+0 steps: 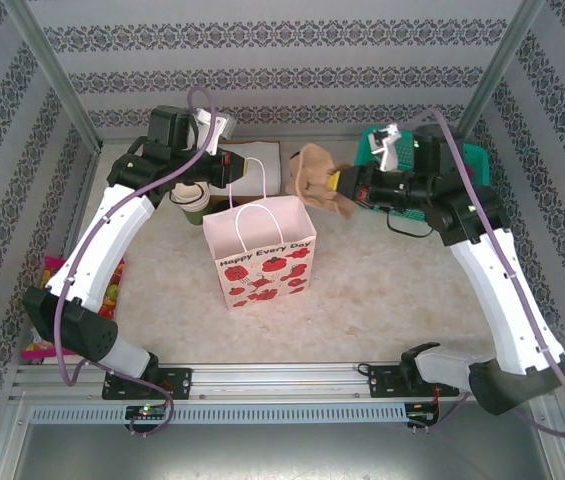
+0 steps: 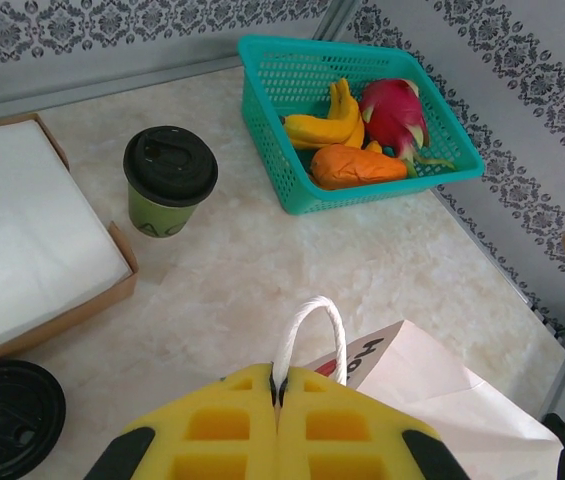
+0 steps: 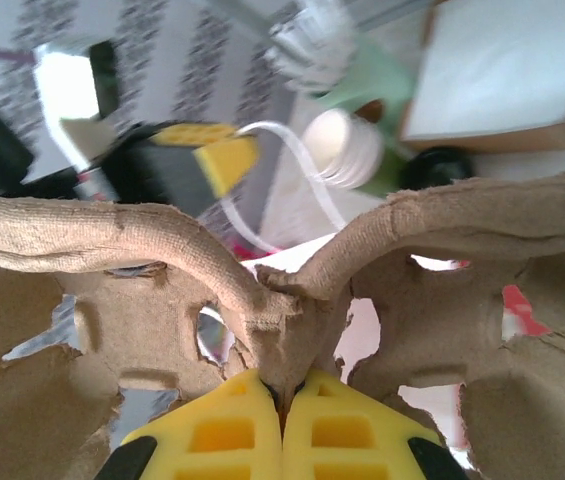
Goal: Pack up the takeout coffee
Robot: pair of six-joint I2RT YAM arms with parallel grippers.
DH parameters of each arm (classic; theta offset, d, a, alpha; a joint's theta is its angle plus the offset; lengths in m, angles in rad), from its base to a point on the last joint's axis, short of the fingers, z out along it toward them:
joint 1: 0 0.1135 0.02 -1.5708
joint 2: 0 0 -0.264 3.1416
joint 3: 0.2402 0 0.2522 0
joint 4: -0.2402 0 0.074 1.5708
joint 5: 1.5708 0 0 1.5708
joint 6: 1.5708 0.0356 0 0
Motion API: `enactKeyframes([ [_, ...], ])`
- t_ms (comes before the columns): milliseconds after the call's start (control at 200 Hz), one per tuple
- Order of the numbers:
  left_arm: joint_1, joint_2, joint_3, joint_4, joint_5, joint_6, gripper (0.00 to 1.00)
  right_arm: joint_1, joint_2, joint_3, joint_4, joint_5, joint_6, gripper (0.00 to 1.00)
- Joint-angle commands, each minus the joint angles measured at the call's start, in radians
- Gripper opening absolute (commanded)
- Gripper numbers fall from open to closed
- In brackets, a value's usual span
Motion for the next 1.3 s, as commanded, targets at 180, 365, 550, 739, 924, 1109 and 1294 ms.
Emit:
enactKeyframes([
  [180,0.011,0.034,0.039,-0.029,0.043,-0.036,0.0,0.134,0.127,0.101,0.166,-0.127,0.091,0.0],
  [365,0.011,0.036,0.041,-0.031,0.042,-0.034,0.0,0.153,0.163,0.066,0.195,-0.113,0.101,0.0],
  [550,0.01,0.035,0.049,-0.039,0.018,-0.032,0.0,0.163,0.164,0.003,0.199,-0.116,0.109,0.0],
  [739,0.01,0.034,0.043,-0.022,0.019,-0.033,0.0,0.163,0.156,-0.075,0.198,-0.105,0.122,0.0],
  [924,0.01,0.037,0.043,-0.009,0.019,-0.039,0.0,0.165,0.151,-0.131,0.163,-0.09,0.11,0.0],
  [1109,0.01,0.031,0.044,0.019,0.087,-0.021,0.15,0.169,0.144,-0.164,0.164,-0.025,0.124,0.0],
  [1294,0.012,-0.06,0.008,-0.014,-0.109,-0.021,0.74,0.177,0.139,-0.166,0.187,0.003,0.139,0.0],
])
